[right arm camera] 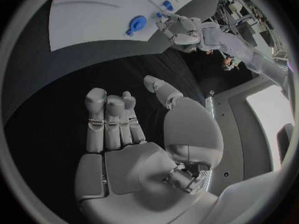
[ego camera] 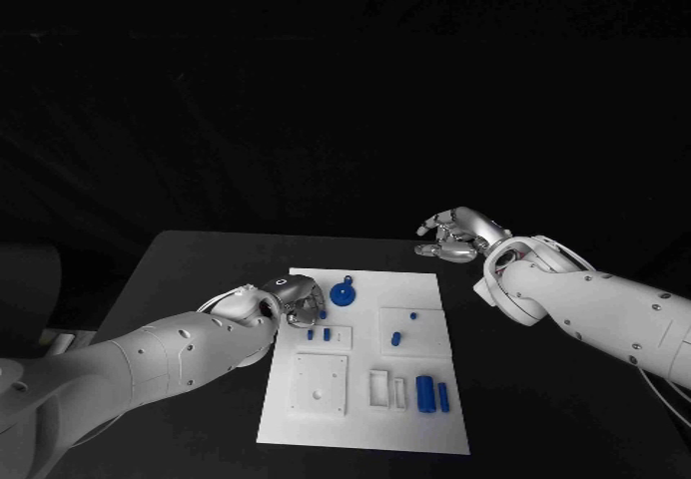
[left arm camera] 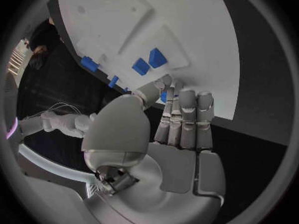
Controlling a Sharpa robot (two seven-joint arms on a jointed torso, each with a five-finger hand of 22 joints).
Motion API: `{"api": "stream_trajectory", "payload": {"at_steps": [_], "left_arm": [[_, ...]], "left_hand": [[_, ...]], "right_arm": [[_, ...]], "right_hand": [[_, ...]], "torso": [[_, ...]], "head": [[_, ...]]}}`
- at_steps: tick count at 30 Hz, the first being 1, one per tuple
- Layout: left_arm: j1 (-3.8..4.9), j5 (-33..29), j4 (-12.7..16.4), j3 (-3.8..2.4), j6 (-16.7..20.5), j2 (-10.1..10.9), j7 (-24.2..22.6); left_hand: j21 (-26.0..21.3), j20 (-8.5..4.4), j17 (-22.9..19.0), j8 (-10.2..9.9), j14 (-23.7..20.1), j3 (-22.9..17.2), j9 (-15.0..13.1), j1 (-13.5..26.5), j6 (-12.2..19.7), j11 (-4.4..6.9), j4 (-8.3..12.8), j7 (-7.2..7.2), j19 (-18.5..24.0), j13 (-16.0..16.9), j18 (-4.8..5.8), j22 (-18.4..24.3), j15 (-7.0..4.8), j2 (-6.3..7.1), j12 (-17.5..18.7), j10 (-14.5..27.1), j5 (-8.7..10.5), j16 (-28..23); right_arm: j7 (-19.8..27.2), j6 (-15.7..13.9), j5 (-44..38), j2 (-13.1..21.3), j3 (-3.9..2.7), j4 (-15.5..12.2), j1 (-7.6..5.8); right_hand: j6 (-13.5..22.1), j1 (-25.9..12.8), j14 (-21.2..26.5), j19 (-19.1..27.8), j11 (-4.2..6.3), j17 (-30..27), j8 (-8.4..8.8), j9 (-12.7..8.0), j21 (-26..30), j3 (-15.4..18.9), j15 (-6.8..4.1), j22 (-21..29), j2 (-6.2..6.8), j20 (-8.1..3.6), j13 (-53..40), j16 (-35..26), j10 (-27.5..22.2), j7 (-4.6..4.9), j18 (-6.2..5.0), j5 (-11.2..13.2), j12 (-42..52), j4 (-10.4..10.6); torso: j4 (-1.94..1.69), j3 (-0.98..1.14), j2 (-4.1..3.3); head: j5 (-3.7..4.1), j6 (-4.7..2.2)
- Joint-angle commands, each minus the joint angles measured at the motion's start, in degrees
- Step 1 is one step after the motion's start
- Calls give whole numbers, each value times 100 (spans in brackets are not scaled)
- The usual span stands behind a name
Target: Assemble the parts on the task board
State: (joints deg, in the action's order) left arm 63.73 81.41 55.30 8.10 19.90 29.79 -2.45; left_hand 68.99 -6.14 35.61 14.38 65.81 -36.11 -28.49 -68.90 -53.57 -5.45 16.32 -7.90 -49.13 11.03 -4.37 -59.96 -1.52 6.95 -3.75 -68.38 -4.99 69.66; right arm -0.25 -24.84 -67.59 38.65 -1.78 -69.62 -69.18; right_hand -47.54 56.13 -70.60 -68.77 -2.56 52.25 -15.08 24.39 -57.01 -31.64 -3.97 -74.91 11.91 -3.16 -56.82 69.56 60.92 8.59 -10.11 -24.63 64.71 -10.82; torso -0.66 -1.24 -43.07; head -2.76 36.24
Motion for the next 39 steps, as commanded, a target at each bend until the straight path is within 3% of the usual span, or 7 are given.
{"api": "stream_trajectory", "payload": {"at_steps": [1,16,23,26,28,32,39], "left_arm": [[0,-26,19,-3,86,7,-6],[4,-359,35,-28,254,232,70],[137,-1179,162,-141,388,458,-31],[298,-2328,241,-191,333,572,-76],[384,-3063,295,-197,270,640,-120],[562,-5729,450,-201,11,807,-344],[641,-6526,1050,-207,-216,1201,-870]], "left_hand": [[-27,-68,-11,-32,-13,-26,9,-30,44,3,19,5,17,-11,-395,-7,42,38,0,55,26,39],[-34,-43,-21,-25,-10,-92,17,-147,71,-19,21,9,8,-33,-416,-16,63,62,-7,120,21,50],[-28,-43,-28,-9,-1,-90,18,-110,67,10,-8,-54,-12,-6,-417,-25,38,100,-67,6,55,57],[-34,-43,-35,-6,-15,-87,19,-88,67,14,-16,-67,-6,-2,-413,-24,34,107,-74,-10,59,45],[-124,-25,-101,5,-139,-35,18,111,67,30,-105,-88,81,13,-379,9,27,141,-98,-67,108,-88],[-462,36,-334,40,-459,163,8,665,90,24,-350,-95,375,38,-255,149,48,98,-124,-141,214,-552],[-1101,119,-793,118,-854,358,-30,868,169,-66,-222,-107,819,53,-24,438,169,-18,-112,-106,205,-1530]], "right_arm": [[28,41,-51,2,-2,-1,0],[31,136,-51,23,-2,36,0],[115,211,-41,35,0,88,1],[186,311,-66,19,1,112,10],[214,357,-179,25,2,114,42],[242,518,-493,52,14,118,116],[255,692,-1458,92,93,123,321]], "right_hand": [[-4,-1,-48,-2,17,-10,-18,-8,22,1,1,-67,-3,-44,9,15,-26,37,-489,-32,27,14],[-3,-1,-47,-2,16,-11,-17,-9,24,1,2,-68,-2,-43,12,14,-28,38,-489,-32,28,14],[-58,62,15,63,26,-31,-50,3,65,-32,-6,-70,-9,-8,62,-31,-87,27,-489,58,-23,-47],[-64,70,42,95,25,-52,-54,5,91,-46,-9,-63,-4,7,97,-64,-109,25,-489,87,-64,-57],[-71,193,326,416,-1,-197,-68,15,344,-205,31,9,-19,82,387,-330,-443,49,-458,369,-513,-185],[-115,314,398,502,-41,-281,-107,34,452,-344,69,22,-32,186,1049,-378,-793,78,-488,676,-1378,-320],[-257,558,268,295,-196,-381,-256,114,449,-631,207,-25,-61,153,3005,-219,-544,157,-489,1071,-3637,-474]], "torso": [[-2,1,0],[2,2,3],[-2,7,10],[-9,16,9],[-8,20,13],[-3,16,20],[3,8,19]], "head": [[-2,1],[-5,-16],[-7,-53],[24,-95],[55,-111],[118,-146],[222,-198]]}}
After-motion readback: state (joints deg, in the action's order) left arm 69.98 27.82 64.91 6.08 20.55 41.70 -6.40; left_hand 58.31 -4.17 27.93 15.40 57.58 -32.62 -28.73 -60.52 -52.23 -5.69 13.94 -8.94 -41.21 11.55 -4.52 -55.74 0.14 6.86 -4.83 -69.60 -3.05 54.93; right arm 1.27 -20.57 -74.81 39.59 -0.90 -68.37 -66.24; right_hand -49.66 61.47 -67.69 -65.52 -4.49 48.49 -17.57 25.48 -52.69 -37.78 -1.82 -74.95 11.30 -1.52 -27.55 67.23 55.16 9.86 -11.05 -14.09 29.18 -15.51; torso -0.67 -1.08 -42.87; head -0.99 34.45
